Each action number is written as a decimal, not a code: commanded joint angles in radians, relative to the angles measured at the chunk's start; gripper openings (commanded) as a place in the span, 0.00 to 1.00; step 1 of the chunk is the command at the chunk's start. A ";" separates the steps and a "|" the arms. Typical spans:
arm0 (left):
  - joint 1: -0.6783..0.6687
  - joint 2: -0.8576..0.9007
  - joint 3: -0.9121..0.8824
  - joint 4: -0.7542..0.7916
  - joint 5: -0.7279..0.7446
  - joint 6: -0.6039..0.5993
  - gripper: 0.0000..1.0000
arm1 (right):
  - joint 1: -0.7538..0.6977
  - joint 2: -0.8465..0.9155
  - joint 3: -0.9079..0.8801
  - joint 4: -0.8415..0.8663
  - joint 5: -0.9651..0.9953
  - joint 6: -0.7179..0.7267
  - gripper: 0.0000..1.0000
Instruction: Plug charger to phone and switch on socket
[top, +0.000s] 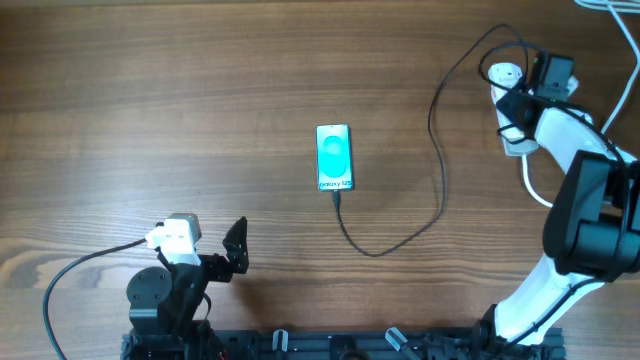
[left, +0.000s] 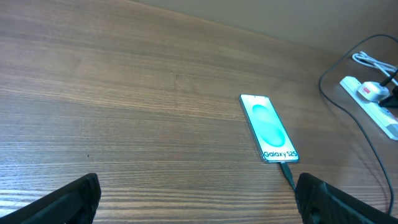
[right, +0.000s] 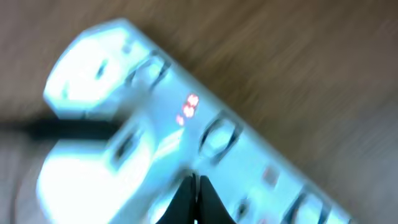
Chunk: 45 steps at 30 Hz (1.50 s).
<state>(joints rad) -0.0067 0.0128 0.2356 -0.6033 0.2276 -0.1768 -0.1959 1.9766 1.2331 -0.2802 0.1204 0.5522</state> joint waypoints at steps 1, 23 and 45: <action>-0.003 -0.008 -0.006 0.003 -0.012 0.013 1.00 | 0.016 -0.092 -0.031 -0.138 -0.046 -0.031 0.04; -0.003 -0.008 -0.006 0.003 -0.012 0.013 1.00 | 0.013 -1.421 -0.031 -0.903 -0.103 -0.130 0.54; -0.003 -0.008 -0.006 0.003 -0.012 0.013 1.00 | 0.013 -1.715 -0.031 -1.077 -0.111 -0.184 1.00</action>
<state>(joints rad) -0.0067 0.0120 0.2356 -0.6037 0.2272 -0.1768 -0.1802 0.2687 1.1992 -1.3632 -0.0368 0.4229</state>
